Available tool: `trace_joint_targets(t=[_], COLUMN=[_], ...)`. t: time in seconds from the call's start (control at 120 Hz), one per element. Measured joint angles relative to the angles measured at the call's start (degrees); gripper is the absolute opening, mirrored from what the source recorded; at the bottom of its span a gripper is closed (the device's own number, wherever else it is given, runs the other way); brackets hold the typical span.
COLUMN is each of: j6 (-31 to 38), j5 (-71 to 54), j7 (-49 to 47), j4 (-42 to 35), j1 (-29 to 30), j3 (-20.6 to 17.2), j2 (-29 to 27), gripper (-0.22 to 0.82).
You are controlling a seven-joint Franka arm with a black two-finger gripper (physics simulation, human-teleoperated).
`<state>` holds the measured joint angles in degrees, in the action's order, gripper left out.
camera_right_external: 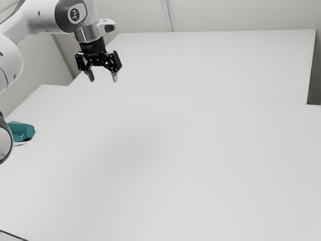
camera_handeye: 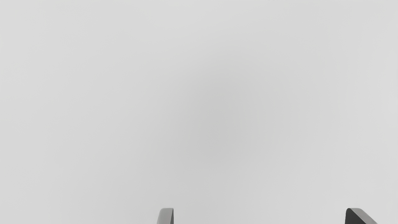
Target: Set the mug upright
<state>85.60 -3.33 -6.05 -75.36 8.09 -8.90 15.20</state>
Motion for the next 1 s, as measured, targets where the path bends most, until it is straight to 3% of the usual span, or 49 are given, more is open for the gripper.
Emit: trace_joint_targets(t=[0.233, 0.383, 0.558, 0.658, 0.9, 1.0], j6=[-0.2, -0.7, -0.9, -0.8, -0.7, -0.6], j5=[0.3, -7.7, -5.5, -1.7, 5.8, 8.1], j7=[0.0, 0.3, 3.6, 6.8, 15.9, 19.7], j4=[1.5, 3.4, 5.5, 8.6, 16.9, 21.5], j1=[-0.5, 0.0, 16.4, 25.3, 37.4, 42.3], j3=[-0.4, 0.2, 0.7, 0.7, 2.1, 0.3], j2=[0.1, 1.2, 4.0, 8.4, 18.2, 23.8], gripper=[0.60, 0.60, 0.60, 0.60, 0.60, 0.60])
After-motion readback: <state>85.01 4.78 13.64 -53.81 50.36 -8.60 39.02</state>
